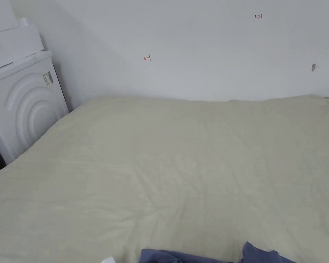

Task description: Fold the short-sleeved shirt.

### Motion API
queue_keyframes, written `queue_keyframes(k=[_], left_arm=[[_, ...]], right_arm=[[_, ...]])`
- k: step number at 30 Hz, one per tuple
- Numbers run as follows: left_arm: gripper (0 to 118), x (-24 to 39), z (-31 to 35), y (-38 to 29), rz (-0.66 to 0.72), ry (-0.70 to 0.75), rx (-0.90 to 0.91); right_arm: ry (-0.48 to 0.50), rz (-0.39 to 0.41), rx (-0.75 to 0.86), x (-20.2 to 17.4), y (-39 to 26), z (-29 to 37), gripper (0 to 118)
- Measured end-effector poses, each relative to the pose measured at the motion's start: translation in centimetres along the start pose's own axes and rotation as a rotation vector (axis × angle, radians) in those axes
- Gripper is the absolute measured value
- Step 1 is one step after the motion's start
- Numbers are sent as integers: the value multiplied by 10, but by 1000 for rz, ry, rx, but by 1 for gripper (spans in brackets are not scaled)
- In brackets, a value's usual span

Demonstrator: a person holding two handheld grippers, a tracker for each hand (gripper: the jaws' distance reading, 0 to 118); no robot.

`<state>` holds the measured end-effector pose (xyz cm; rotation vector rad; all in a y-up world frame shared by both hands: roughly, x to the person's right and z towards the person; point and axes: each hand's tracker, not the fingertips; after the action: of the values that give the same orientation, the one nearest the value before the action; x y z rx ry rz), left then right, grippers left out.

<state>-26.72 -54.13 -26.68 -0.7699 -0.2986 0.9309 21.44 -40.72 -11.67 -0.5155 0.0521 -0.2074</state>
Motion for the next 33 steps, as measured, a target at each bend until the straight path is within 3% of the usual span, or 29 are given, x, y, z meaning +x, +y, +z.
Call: queue_keyframes(k=[4,8,14,18,23,27,29,31,33], left_arm=[[15,-1,23,12,-22,17,65],[15,4,62,43,-94,80,167],[15,70,95,59,-415,231,193],[15,146,70,9,-671,250,160],[15,206,-4,-72,-778,206,30],[15,210,-77,-138,-901,265,-133],[24,200,-96,-156,-860,260,-163],[55,193,-98,-159,-807,200,-183],[69,203,-84,-150,-760,122,-163]], right_arm=[[-17,-3,-1,0,-3,-1,0],[-55,52,10,-4,-5,-5,0],[-60,104,25,-8,1,-10,0],[-42,95,27,-8,2,-11,0],[-47,93,34,-2,-1,-5,0],[-65,57,27,9,-7,3,0],[-77,45,26,15,-10,8,0],[-83,25,19,22,-15,10,0],[-92,14,13,27,-19,9,0]])
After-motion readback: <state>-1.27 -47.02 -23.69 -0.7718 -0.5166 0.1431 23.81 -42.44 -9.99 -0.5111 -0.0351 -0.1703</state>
